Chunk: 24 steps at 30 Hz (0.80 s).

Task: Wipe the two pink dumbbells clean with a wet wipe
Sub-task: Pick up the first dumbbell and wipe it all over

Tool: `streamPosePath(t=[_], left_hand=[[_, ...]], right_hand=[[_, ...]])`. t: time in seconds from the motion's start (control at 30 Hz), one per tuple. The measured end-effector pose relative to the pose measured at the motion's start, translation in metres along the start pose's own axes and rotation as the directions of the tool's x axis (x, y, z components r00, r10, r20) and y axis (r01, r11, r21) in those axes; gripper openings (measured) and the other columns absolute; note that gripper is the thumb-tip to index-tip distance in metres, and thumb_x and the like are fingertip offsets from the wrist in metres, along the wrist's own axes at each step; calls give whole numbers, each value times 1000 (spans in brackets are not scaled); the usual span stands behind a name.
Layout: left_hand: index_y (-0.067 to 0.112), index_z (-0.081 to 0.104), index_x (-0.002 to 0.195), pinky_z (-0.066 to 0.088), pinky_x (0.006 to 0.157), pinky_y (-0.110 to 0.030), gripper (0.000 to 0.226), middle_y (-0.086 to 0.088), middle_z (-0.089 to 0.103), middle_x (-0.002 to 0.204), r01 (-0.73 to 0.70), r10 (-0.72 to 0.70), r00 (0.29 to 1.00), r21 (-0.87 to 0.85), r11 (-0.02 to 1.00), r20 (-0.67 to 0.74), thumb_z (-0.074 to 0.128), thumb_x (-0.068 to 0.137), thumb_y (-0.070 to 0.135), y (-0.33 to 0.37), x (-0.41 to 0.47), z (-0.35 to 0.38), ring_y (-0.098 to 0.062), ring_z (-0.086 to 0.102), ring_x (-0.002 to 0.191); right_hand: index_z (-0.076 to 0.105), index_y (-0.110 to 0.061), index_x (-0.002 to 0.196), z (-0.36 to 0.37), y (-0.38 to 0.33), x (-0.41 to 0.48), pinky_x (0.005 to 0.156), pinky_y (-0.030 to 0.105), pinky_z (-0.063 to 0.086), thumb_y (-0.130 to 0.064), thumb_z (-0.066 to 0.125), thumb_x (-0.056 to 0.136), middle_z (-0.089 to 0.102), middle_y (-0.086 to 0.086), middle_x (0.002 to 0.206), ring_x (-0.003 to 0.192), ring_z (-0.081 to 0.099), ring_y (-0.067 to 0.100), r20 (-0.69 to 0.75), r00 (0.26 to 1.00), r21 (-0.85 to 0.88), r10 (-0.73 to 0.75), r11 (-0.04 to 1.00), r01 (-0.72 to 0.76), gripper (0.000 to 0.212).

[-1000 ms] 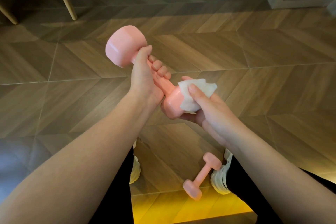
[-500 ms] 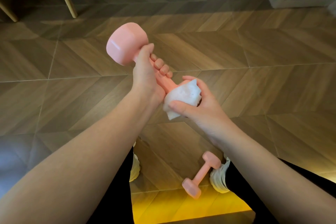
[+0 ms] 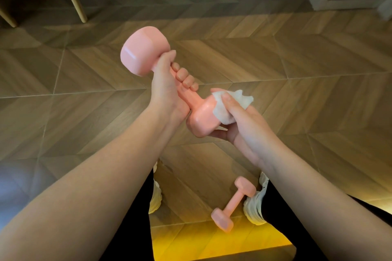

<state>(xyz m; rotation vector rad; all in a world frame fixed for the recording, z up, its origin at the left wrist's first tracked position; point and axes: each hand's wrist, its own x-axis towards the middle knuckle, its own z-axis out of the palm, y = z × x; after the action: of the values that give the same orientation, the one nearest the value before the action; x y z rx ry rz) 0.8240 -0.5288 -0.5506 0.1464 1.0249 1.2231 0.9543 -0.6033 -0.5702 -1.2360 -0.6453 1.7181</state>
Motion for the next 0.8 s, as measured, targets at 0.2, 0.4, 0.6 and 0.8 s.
streamPosePath(t=[0.2,0.4,0.6,0.8], left_hand=[[23,35,59,28,41,-22,42,7,26,47,6,-6,1000,4,1000,28,56,94,30,1,1,0,-12,26,39],[22,36,59,30,41,-22,42,7,28,47,23,-23,999,12,1000,28,58,93,31,-1,0,-1,-12,27,39],[22,36,59,30,41,-22,41,7,27,47,11,-10,1000,-16,1000,13,57,94,31,2,1,0,-12,27,39],[22,36,59,29,42,-23,41,7,26,48,11,-10,1000,-30,999,17,55,94,31,3,0,1,-12,25,39]], right_hand=[[61,-23,114,-2,2,1,77,39,60,-34,80,73,73,-1,101,96,70,16,66,998,-100,-20,995,27,47],[51,-37,118,2,7,-5,71,20,54,-41,84,51,67,-5,108,90,67,3,91,991,-272,-97,955,119,76],[58,-39,109,0,3,-4,72,19,55,-33,76,73,73,-16,93,89,69,1,93,983,-293,-158,939,179,41],[66,-29,111,1,2,1,78,38,59,-42,64,82,72,2,107,99,69,16,25,998,-117,-61,991,63,31]])
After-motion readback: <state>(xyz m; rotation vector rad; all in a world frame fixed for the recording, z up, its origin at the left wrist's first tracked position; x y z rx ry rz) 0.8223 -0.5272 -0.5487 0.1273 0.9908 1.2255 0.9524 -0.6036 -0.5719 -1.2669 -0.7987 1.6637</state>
